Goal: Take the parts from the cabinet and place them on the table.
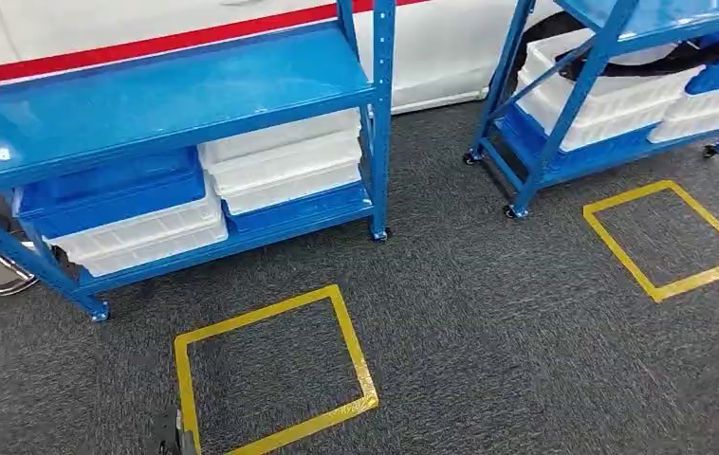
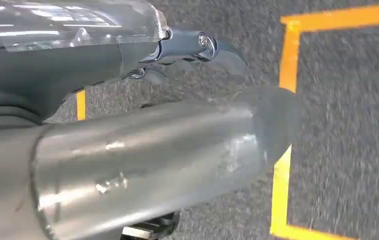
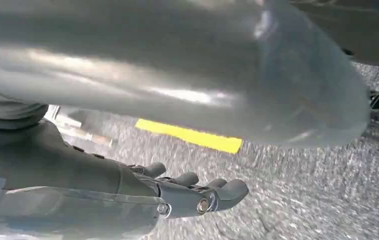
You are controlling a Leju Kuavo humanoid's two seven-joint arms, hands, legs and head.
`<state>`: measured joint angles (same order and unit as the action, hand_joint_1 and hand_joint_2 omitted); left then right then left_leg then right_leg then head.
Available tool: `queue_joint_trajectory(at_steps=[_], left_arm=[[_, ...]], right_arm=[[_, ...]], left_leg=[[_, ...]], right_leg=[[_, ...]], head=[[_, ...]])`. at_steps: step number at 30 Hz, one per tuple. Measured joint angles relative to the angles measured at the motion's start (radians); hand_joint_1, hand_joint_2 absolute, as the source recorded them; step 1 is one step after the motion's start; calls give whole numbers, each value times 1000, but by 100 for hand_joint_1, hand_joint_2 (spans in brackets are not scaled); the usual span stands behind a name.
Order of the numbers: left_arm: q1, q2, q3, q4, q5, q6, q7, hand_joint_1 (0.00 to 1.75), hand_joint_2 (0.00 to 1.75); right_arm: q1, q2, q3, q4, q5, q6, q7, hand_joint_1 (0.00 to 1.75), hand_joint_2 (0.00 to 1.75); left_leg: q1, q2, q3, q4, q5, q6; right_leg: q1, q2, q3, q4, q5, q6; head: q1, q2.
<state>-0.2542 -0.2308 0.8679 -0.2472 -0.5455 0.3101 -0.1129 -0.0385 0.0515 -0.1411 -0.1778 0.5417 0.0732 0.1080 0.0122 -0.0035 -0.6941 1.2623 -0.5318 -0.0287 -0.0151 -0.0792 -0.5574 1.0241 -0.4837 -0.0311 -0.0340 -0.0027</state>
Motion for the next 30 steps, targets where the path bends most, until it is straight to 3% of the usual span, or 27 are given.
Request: queue_joint_trajectory(at_steps=[1,2,3,4,7,8,9,10,11,12,13,14,15,16,17,18,19,22,23,24,25,26,28,29,30], left_arm=[[1,2,0,0,1,0,0,0,0],[1,3,0,0,1,0,0,0,0],[-1,3,-1,0,2,0,0,0,0],[-5,3,-2,0,2,0,0,0,0],[3,6,-2,0,4,0,0,0,0],[5,8,-2,0,6,0,0,0,0],[6,7,-2,0,9,0,0,0,0],[3,7,-2,0,10,0,0,0,0],[0,7,-2,0,10,0,0,0,0],[0,7,-3,0,10,-2,0,0,0],[1,7,-3,0,11,-2,0,0,0],[3,7,-3,0,13,-2,0,0,0],[5,8,-3,0,13,-2,-1,0,0],[5,7,-3,0,15,-2,-2,0,0],[5,7,-3,0,16,-3,-4,0,0],[5,6,-3,0,16,-3,-7,0,0],[2,6,-4,0,16,-3,-8,0,0],[6,7,-5,0,16,-5,-11,0,0],[8,10,-5,0,16,-5,-11,0,0],[9,11,-5,0,16,-5,-11,0,0],[7,11,-5,0,17,-5,-12,0,0],[4,11,-6,0,18,-5,-13,0,0],[3,10,-6,0,19,-4,-17,0,0],[6,10,-6,0,19,-3,-18,0,0],[8,10,-6,0,19,-3,-19,0,0]], right_arm=[[-1,0,0,0,2,0,1,0,0],[-2,0,0,0,4,0,1,0,0],[-2,0,-1,0,5,0,2,0,0],[0,0,-2,0,6,0,3,0,0],[-10,0,-5,0,8,0,3,0,0],[-12,0,-5,-1,8,0,4,0,0],[-11,0,-5,-1,8,0,6,0,0],[-9,0,-6,-1,9,1,6,0,0],[-7,2,-6,-1,9,1,6,0,0],[-5,5,-7,-1,10,2,7,0,0],[-4,8,-7,-1,10,2,8,0,0],[-4,13,-8,-1,10,2,8,0,0],[-4,14,-8,-1,10,2,9,0,0],[-3,14,-8,-1,10,2,9,0,0],[-3,14,-8,-1,10,2,11,0,0],[0,14,-8,0,11,2,12,0,0],[2,14,-8,0,11,5,14,0,0],[-9,14,-9,0,12,10,14,0,0],[-11,14,-9,0,13,12,14,0,0],[-10,13,-9,0,13,12,15,0,0],[-7,8,-9,0,13,11,15,0,0],[-4,6,-9,0,14,11,15,0,0],[0,3,-9,0,16,11,16,0,0],[-1,0,-9,0,16,11,16,0,0],[-2,-1,-9,0,16,11,16,0,0]], left_leg=[[0,10,47,-83,40,3],[-2,36,96,-165,73,8],[-9,96,126,-225,72,15],[-18,98,130,-237,71,27],[-19,55,119,-240,75,42],[-9,42,131,-253,84,52],[-8,31,131,-256,87,54],[-7,21,128,-255,91,60],[-7,7,124,-255,93,63],[-8,-8,122,-255,94,64],[-8,-24,121,-254,95,65],[-8,-40,121,-252,95,64],[-7,-55,121,-250,95,64],[-6,-73,122,-247,94,61],[-4,-89,123,-243,91,57],[-3,-100,119,-240,90,52],[-8,-113,112,-231,87,43],[-1,-143,106,-241,96,24],[-2,-149,101,-238,94,17],[-5,-89,94,-217,79,15],[-6,-43,69,-166,44,12],[-4,-22,35,-95,6,9],[1,-8,-29,41,-47,3],[1,-5,-39,64,-44,2],[1,-2,-24,37,-18,2]], right_leg=[[0,-13,2,0,-2,2],[2,-26,5,1,-4,5],[6,-36,8,2,-7,9],[12,-49,8,6,-11,17],[12,-86,20,-1,-12,30],[9,-79,20,5,-20,39],[4,-6,14,28,-40,47],[2,40,-12,80,-78,48],[0,63,-48,154,-118,49],[-1,72,-88,236,-152,51],[-1,74,-116,288,-163,52],[-1,75,-122,294,-148,53],[-3,76,-108,258,-111,54],[-6,80,-75,184,-61,53],[-10,97,-35,93,-11,52],[-15,146,-10,29,2,48],[-14,157,-2,8,-5,47],[-5,128,-2,12,-5,37],[-17,111,0,1,1,26],[-14,98,4,-4,4,22],[-12,85,4,-5,3,12],[-8,69,4,-4,2,9],[-4,39,4,-3,-1,5],[-4,25,4,-1,-3,5],[-4,12,6,-1,-5,6]], head=[[0,0],[0,0],[0,0],[0,0],[0,0],[0,0],[0,0],[1,0],[0,0],[0,0],[0,0],[0,0],[0,0],[0,0],[0,0],[1,0],[0,0],[0,0],[0,0],[0,0],[1,0],[0,0],[0,0],[0,0],[0,0]])
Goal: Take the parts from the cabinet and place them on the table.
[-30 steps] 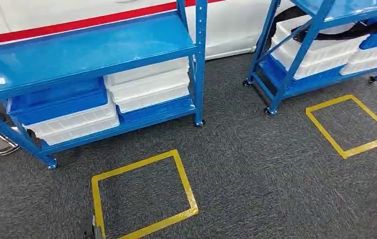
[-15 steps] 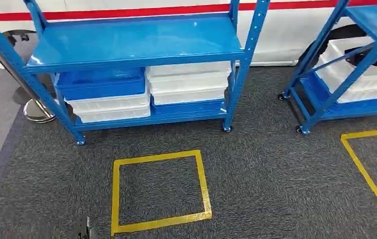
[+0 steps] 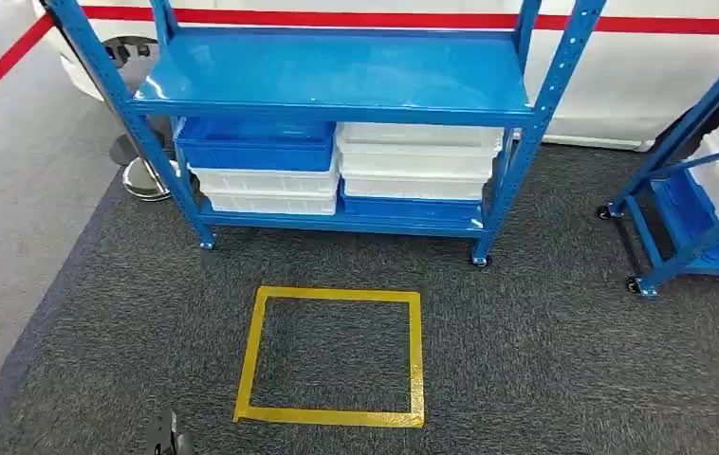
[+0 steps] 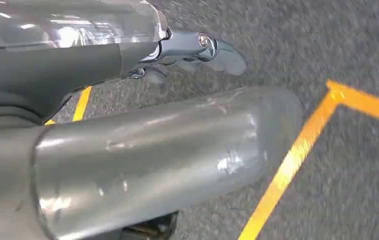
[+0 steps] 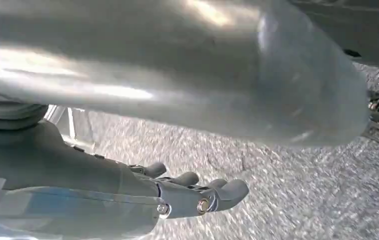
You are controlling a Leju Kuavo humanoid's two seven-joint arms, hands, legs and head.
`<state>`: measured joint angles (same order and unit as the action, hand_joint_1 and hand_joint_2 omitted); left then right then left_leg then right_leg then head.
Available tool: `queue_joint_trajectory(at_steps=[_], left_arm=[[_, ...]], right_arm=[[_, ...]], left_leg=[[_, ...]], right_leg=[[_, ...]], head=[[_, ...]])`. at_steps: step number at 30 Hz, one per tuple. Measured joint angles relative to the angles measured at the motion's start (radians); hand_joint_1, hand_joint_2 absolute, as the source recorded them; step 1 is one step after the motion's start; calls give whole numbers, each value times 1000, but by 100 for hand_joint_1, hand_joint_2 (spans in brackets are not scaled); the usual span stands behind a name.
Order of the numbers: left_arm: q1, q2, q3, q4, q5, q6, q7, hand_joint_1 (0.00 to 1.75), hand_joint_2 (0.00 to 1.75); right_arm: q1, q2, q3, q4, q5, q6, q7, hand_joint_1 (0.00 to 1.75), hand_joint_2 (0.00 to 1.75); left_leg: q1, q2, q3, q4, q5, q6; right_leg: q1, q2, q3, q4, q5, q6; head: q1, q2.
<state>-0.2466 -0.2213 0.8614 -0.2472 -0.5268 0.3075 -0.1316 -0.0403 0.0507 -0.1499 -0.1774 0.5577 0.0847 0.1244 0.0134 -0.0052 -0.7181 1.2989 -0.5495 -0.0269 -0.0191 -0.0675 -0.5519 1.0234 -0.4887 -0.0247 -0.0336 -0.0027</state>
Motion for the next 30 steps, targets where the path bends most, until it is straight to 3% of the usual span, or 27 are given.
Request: queue_joint_trajectory(at_steps=[2,3,4,8,9,10,11,13,14,15,16,18,20,23,24,25,26,28,29,30], left_arm=[[-1,0,0,0,0,0,-1,0,0],[-3,0,0,0,0,0,-2,0,0],[-7,0,-1,0,0,0,-2,0,0],[-3,2,-2,0,2,4,-3,0,0],[-1,0,-2,0,7,5,-7,0,0],[-3,0,-2,0,14,5,-11,0,0],[-6,0,-2,0,15,5,-14,0,0],[-5,0,-2,0,15,4,-16,0,0],[-3,0,-2,0,15,3,-17,0,0],[-1,0,-2,0,15,2,-17,0,0],[0,0,-2,0,15,2,-17,0,0],[0,-1,-3,0,15,2,-17,0,0],[-1,-1,-3,0,15,2,-17,0,0],[-3,-1,-4,0,17,3,-17,0,0],[-3,-1,-5,0,18,3,-16,0,0],[-3,-1,-6,0,18,3,-16,0,0],[-5,-1,-8,0,18,4,-16,0,0],[-2,-2,-9,0,21,6,-15,0,0],[1,-2,-9,0,23,8,-15,0,0],[4,-2,-9,0,24,8,-15,0,0]], right_arm=[[-1,0,0,0,0,0,0,0,0],[-1,0,0,0,0,0,0,0,0],[1,0,0,0,0,0,0,0,0],[-12,0,0,-1,6,-14,-2,0,0],[-12,0,-1,-2,3,-24,-8,0,0],[-8,0,-7,-2,-2,-34,-16,0,0],[-6,2,-11,-2,-2,-39,-20,0,0],[-3,7,-13,-2,-2,-43,-20,0,0],[-2,12,-13,-2,-2,-47,-20,0,0],[0,15,-14,-2,-2,-50,-20,0,0],[2,17,-14,-2,-2,-50,-20,0,0],[4,18,-15,-2,-2,-50,-20,0,0],[2,18,-17,-1,-2,-50,-20,0,0],[0,18,-23,-2,-3,-47,-19,0,0],[-3,18,-24,-3,-3,-47,-19,0,0],[1,17,-24,-3,-3,-47,-18,0,0],[4,12,-25,-2,-3,-47,-18,0,0],[4,8,-26,-2,-3,-43,-17,0,0],[4,6,-28,-2,-3,-43,-17,0,0],[5,3,-29,-2,-3,-42,-17,0,0]], left_leg=[[-1,20,87,-160,85,6],[-4,63,130,-238,110,13],[-21,101,141,-266,93,19],[-15,49,139,-276,105,45],[-10,44,142,-284,111,52],[-8,36,142,-286,110,57],[-8,28,139,-286,112,63],[-11,12,139,-286,106,69],[-11,3,141,-285,102,69],[-11,-4,146,-285,99,67],[-10,-11,153,-283,95,65],[-10,-20,167,-280,84,57],[-17,-22,165,-273,70,42],[-15,-22,176,-283,61,26],[-13,-21,184,-278,53,21],[-11,-11,177,-247,47,16],[-10,-7,141,-184,25,11],[-5,-3,37,-24,-21,4],[-4,-2,-7,29,-22,2],[-4,-2,-32,36,5,2]], right_leg=[[0,-27,9,0,-6,5],[2,-38,15,0,-10,9],[10,-49,17,3,-15,16],[11,-85,30,-5,-18,37],[3,-32,30,7,-30,45],[2,19,13,41,-56,47],[2,46,-26,115,-99,47],[2,60,-106,261,-149,50],[1,61,-130,295,-145,51],[1,61,-131,282,-115,51],[0,61,-111,228,-68,50],[-3,64,-42,63,29,45],[3,72,-17,4,9,37],[5,72,-10,5,-1,22],[-4,71,4,-5,0,15],[-3,69,19,-11,-6,8],[-3,63,29,-13,-13,0],[-1,61,47,-13,-31,-2],[-1,62,57,-13,-42,-2],[-1,63,72,-13,-54,-1]], head=[[0,0],[0,0],[0,0],[0,0],[0,0],[0,0],[0,0],[0,0],[0,0],[0,0],[0,0],[0,0],[0,0],[0,0],[-1,0],[0,0],[-1,0],[0,0],[0,0],[0,0]])
